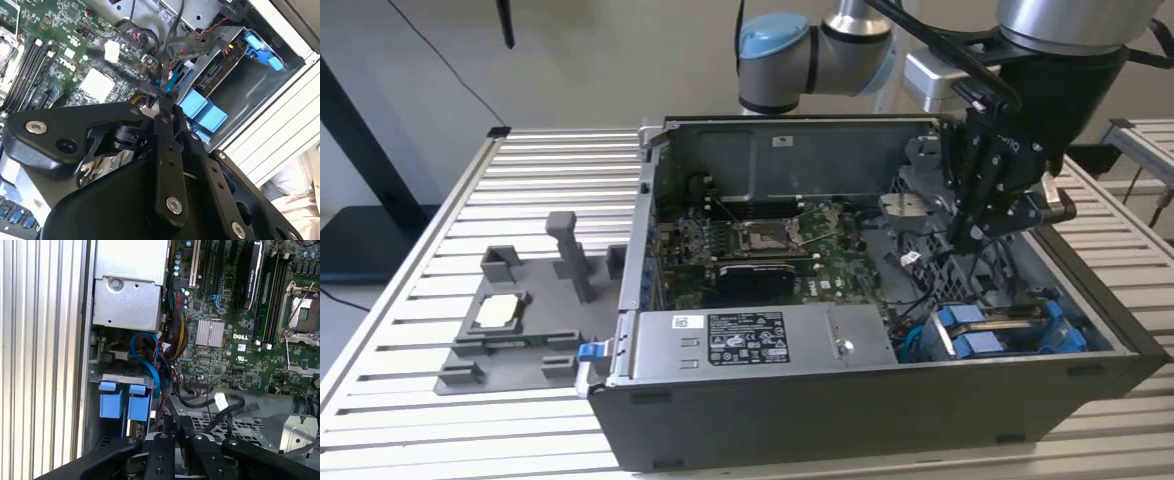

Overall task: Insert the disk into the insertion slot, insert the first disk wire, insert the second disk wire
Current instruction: 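Insert the second disk wire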

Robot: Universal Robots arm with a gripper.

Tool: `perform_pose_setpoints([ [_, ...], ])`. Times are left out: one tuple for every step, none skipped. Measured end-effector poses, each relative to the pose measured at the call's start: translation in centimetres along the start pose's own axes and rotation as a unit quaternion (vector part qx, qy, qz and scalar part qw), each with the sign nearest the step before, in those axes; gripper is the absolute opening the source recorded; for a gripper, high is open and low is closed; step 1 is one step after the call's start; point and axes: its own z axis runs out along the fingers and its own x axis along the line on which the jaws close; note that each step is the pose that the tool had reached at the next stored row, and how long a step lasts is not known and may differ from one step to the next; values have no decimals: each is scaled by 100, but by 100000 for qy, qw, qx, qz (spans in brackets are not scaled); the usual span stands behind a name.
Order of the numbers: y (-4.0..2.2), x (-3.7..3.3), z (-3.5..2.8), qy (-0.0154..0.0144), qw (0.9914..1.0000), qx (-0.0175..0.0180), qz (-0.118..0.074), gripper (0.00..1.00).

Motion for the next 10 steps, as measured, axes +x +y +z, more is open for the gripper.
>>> perform_pose_setpoints([
  [0, 0, 0, 2, 100000, 1, 0, 17],
  [0, 0, 0, 0, 100000, 1, -1, 17],
  [0, 0, 0, 2, 100000, 1, 0, 17],
  [1, 0, 0, 1, 100000, 0, 2, 16],
  [1, 0, 0, 3, 100000, 0, 0, 16],
  [1, 0, 0, 3, 100000, 0, 2, 16],
  [1, 0, 0, 0, 100000, 1, 1, 16],
  [1, 0, 0, 1, 100000, 0, 0, 16],
  [2, 0, 0, 3, 100000, 0, 1, 16],
  [2, 0, 0, 1, 100000, 1, 2, 16],
])
